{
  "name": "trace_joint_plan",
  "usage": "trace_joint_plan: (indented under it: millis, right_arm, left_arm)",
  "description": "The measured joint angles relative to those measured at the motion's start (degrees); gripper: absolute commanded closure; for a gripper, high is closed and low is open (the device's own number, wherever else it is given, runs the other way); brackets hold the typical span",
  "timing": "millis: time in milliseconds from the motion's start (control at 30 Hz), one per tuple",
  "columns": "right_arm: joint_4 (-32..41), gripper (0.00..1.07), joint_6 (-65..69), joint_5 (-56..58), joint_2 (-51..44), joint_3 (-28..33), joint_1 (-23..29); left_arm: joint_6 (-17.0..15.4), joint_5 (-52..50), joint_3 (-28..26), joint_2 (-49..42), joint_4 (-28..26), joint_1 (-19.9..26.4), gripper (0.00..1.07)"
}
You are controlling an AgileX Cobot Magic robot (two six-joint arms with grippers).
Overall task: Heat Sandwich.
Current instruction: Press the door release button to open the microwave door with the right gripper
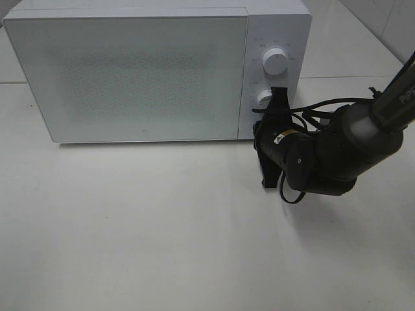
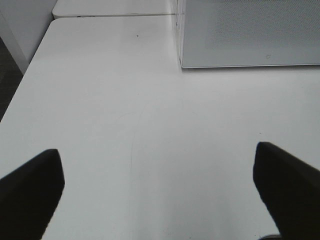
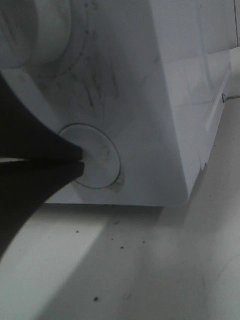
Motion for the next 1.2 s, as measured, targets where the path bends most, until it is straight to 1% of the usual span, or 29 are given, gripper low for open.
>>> trace_joint_plan:
  millis: [333, 667, 833, 967, 1200]
  right_arm:
    - [0.74, 1.07, -1.55, -0.23, 0.06, 0.0, -1.32]
    - [1.09, 1.07, -1.55, -1.72, 0.4, -0.17, -1.38]
    - [2.52, 1.07, -1.55, -1.32, 1.83, -2.06, -1.26]
    - [5.73, 1.07, -3.78, -3.38, 3.95, -4.35, -0.29]
    - [8.71, 1.07, -6.88, -3.55, 4.53, -5.61, 0.4]
  left_arm:
    - [0.0, 0.0, 0.0, 0.0, 0.0, 0.0, 0.09]
    - [0.0, 0.0, 0.0, 0.0, 0.0, 0.0, 0.09]
    - [0.0, 0.0, 0.0, 0.0, 0.0, 0.0, 0.09]
    - [0.0, 0.0, 0.0, 0.0, 0.0, 0.0, 0.09]
    - [0.0, 0.0, 0.0, 0.0, 0.0, 0.0, 0.09]
